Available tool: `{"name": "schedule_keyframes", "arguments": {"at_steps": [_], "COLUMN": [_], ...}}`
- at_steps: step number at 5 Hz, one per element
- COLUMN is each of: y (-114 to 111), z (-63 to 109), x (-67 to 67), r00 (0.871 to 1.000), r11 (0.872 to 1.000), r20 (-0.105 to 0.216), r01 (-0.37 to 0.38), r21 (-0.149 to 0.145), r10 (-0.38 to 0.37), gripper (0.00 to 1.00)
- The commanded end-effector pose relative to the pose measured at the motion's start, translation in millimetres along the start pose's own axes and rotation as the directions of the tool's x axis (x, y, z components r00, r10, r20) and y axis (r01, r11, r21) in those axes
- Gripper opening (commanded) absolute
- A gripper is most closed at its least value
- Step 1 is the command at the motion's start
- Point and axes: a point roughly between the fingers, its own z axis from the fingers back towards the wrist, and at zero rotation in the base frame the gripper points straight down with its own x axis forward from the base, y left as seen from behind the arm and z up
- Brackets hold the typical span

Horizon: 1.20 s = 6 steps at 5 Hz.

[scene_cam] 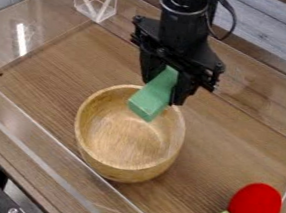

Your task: Put the green block in the brown bowl

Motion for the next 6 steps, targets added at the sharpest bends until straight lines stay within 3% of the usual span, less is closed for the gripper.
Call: {"name": "schedule_keyframes", "arguments": {"at_steps": [1, 3, 5, 6], "y": [-11, -26, -16, -10], "z": [17.8, 5.7, 3.8, 4.0], "x": [3.3, 3.6, 2.5, 5.2], "r00": [0.998, 0.999, 0.999, 0.999], "r11": [0.999, 0.999, 0.999, 0.999], "r20": [0.045, 0.046, 0.043, 0.041], "r01": [0.032, 0.008, -0.028, -0.009], "r21": [-0.023, -0.046, -0.041, -0.046], "r10": [-0.031, -0.006, 0.030, 0.010], "gripper": [0.00, 0.00, 0.00, 0.00]}}
